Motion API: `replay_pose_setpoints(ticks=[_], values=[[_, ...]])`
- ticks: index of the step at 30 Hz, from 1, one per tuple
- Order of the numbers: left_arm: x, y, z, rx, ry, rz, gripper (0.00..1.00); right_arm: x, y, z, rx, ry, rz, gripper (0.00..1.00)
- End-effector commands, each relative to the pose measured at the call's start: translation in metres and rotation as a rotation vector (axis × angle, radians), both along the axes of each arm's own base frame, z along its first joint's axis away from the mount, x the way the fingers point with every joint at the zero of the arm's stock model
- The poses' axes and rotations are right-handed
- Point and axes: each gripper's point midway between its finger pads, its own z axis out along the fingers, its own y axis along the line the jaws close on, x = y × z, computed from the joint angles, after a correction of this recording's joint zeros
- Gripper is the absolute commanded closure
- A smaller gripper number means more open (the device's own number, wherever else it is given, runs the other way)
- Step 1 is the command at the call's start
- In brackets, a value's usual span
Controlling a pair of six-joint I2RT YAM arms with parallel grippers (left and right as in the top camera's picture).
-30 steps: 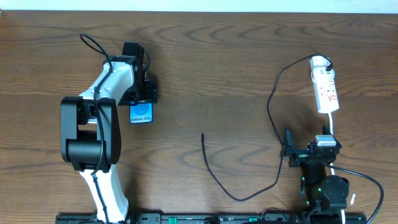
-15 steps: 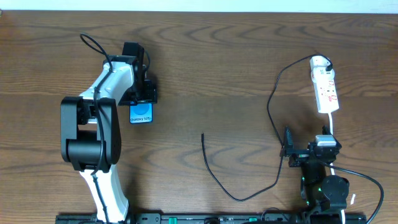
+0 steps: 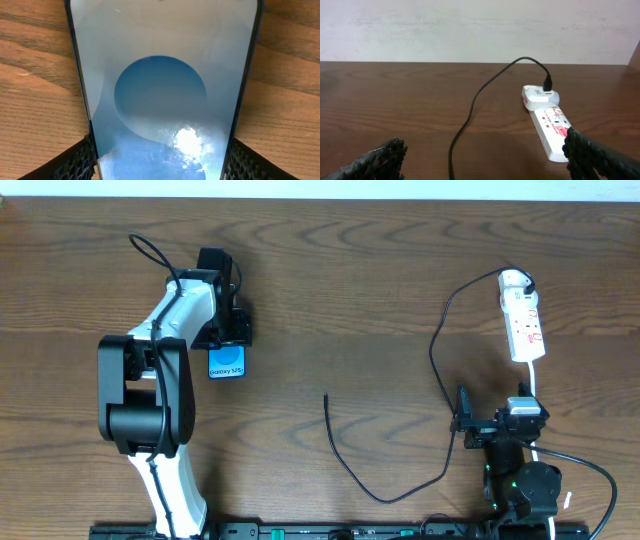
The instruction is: Plug charger to phone and switch on socket
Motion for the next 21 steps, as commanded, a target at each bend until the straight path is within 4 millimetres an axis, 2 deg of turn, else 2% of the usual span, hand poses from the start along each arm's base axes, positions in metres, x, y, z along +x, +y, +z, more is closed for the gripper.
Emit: replay_pose_setpoints(ticks=[1,5,21], values=[[-0.0102,0.0065,-0.0102,0.022,0.037,0.016,0.41,-0.0001,-0.0004,-0.0017,-0.012,-0.001,-0.003,0.01],[-0.0103,0.0065,-0.0102,0.022,0.037,0.016,0.45,-0.0001,-0.0004,-0.0017,-0.012,-0.001,-0.003,0.01],[-0.0102,0.0065,-0.0102,0.022,0.037,0.016,0.81,-0.0001,-0.0004,-0.0017,-0.012,-0.001,-0.003,0.01]])
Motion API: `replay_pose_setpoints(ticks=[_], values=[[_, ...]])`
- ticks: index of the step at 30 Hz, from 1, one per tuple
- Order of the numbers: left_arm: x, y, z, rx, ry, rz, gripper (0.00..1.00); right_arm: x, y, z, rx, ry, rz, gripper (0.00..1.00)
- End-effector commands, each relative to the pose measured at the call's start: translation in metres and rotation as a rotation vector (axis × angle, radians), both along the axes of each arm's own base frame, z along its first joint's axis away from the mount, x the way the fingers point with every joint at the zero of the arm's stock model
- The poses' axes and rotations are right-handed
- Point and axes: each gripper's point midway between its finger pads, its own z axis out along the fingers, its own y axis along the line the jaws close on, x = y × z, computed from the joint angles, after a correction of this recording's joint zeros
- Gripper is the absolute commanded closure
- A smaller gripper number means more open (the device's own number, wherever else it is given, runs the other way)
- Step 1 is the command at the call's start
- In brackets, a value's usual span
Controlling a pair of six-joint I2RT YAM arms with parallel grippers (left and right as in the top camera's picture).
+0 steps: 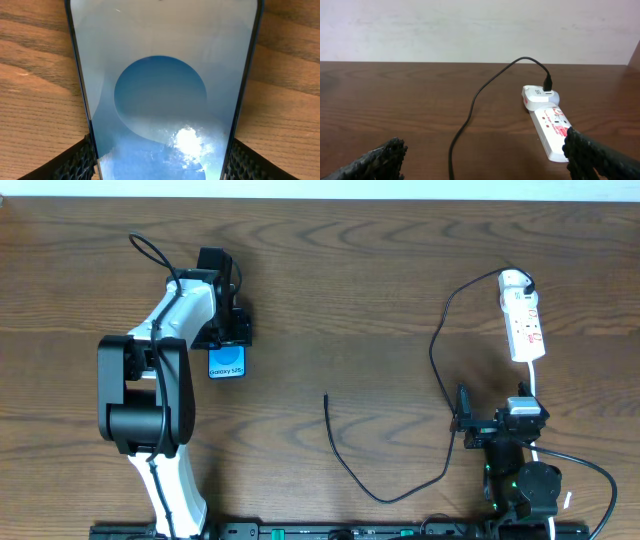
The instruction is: Plug charger to phone and switch on socket
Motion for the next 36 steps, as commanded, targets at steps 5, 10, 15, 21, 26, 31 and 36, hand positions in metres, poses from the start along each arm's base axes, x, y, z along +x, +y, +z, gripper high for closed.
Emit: replay_pose_setpoints(ticks=[5,10,15,21,26,31,36], values=[[-0.01,0.007,-0.01,0.023,0.037,0.015,0.9,0.0,0.0,-0.002,-0.012,-0.001,-0.003,0.01],[-0.01,0.007,-0.01,0.023,0.038,0.015,0.92,0.0,0.0,-0.002,-0.012,-0.001,-0.003,0.01],[-0.01,0.007,-0.01,0.022,0.038,0.015,0.93,0.0,0.0,-0.002,-0.012,-0.001,-0.003,0.01],[-0.013,0.007,-0.01,0.023,0.049,0.015,0.93,0.0,0.0,-0.002,-0.012,-0.001,-0.003,0.01],[-0.013,0.007,-0.007,0.023,0.046,0.015,0.93,0.0,0.0,-0.002,-0.012,-0.001,-0.003,0.01],[-0.009,0.006,0.003,0.021,0.018,0.016,0.93,0.0,0.0,-0.002,-0.012,-0.001,-0.003,0.01],[-0.004,0.006,0.018,0.018,-0.023,0.016,0.93,0.0,0.0,-0.002,-0.012,-0.001,-0.003,0.01]])
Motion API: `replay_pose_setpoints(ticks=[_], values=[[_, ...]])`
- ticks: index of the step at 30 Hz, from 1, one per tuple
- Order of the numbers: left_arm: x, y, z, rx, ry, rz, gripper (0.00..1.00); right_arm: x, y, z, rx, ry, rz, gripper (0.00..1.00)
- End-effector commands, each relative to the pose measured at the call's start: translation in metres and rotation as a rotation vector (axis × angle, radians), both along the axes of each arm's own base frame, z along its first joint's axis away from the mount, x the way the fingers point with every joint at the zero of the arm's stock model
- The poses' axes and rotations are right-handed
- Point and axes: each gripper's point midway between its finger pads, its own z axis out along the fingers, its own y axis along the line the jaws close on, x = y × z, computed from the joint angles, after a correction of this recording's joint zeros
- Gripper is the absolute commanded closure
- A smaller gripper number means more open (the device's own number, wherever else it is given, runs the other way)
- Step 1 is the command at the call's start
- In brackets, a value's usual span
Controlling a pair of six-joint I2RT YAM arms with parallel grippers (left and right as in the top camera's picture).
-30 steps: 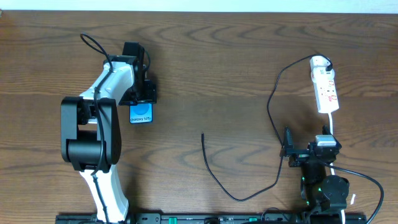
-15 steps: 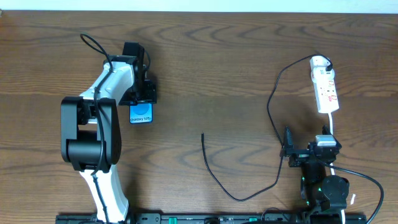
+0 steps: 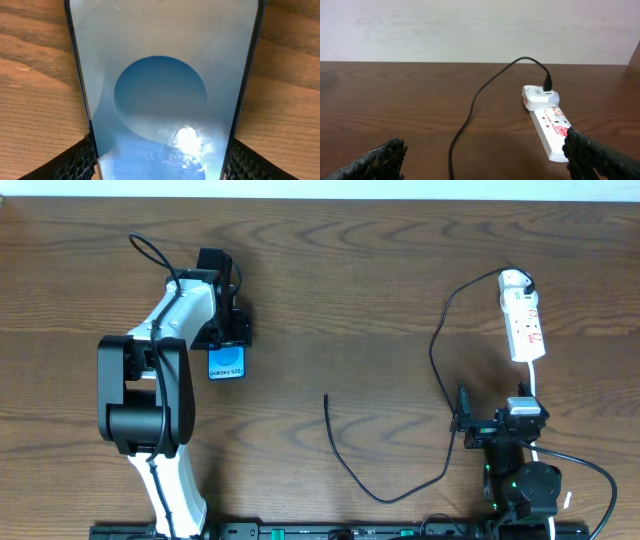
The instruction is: Plug charger to phone and switch on socket
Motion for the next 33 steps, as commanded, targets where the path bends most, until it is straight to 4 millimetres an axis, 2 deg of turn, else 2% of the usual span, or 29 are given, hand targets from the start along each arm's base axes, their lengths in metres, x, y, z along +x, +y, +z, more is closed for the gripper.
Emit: replay_pose_setpoints(ticks=[1,10,17,23,33], values=[[-0.001,0.005,0.019,0.015,-0.038,0.015,0.93,0.0,0.0,-0.002,-0.012,-0.001,-0.003,0.01],[0.004,0.004,0.04,0.005,-0.094,0.015,0.92,0.0,0.0,-0.002,-0.012,-0.001,-0.003,0.01],[0.004,0.002,0.048,-0.009,-0.109,0.014,0.92,0.0,0.0,-0.002,-0.012,-0.001,-0.003,0.01],[0.005,-0.011,0.053,-0.081,-0.118,0.006,0.92,0.0,0.0,-0.002,-0.012,-0.001,-0.003,0.01],[0.002,-0.046,0.059,-0.291,-0.106,-0.02,0.92,0.0,0.0,-0.002,-0.012,-0.001,-0.003,0.01]])
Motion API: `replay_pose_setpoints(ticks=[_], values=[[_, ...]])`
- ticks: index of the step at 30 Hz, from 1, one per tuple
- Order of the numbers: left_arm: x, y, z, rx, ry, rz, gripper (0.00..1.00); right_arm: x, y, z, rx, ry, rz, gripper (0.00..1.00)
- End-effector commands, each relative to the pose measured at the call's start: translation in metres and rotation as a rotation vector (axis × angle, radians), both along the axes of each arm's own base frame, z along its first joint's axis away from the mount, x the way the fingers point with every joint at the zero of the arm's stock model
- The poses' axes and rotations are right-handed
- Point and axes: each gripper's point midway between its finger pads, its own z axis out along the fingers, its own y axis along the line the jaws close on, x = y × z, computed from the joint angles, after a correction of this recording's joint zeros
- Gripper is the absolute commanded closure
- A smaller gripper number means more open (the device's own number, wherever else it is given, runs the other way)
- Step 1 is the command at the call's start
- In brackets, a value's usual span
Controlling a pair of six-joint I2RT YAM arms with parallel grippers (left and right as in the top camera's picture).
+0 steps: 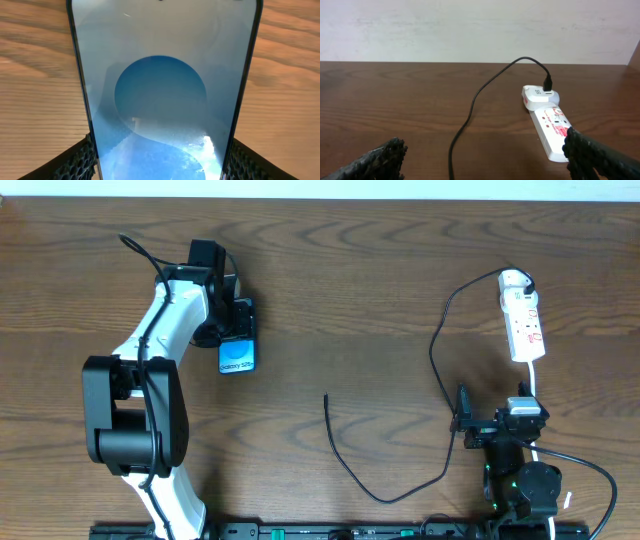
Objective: Plug charger to phone and switch on socket
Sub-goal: 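Lift the phone with the left gripper and tilt it upright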
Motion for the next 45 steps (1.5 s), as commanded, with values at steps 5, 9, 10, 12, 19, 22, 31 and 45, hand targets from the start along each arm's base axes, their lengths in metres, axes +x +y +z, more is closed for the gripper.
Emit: replay_pose_setpoints(ticks=[5,9,10,12,19,22,31,45], values=[[-0.001,-0.036,0.025,-0.23,-0.024,-0.025,0.92,0.0,0.0,-0.002,-0.012,-0.001,-0.003,0.01],[-0.001,-0.05,0.032,-0.321,-0.025,-0.041,0.92,0.0,0.0,-0.002,-0.012,-0.001,-0.003,0.01],[-0.001,-0.054,0.034,-0.342,-0.026,-0.045,0.92,0.0,0.0,-0.002,-0.012,-0.001,-0.003,0.01],[-0.001,-0.061,0.038,-0.392,-0.031,-0.055,0.92,0.0,0.0,-0.002,-0.012,-0.001,-0.003,0.01],[0.0,-0.085,0.056,-0.561,-0.046,-0.092,0.93,0.0,0.0,-0.002,-0.012,-0.001,-0.003,0.01],[-0.001,-0.094,0.065,-0.636,-0.041,-0.093,0.93,0.0,0.0,-0.002,-0.012,-0.001,-0.003,0.01],[0.007,-0.112,0.088,-0.807,-0.018,-0.014,0.92,0.0,0.0,-0.002,-0.012,-0.001,-0.003,0.01],[0.01,-0.126,0.113,-0.984,0.101,0.12,0.93,0.0,0.0,-0.002,-0.012,-0.001,-0.003,0.01]])
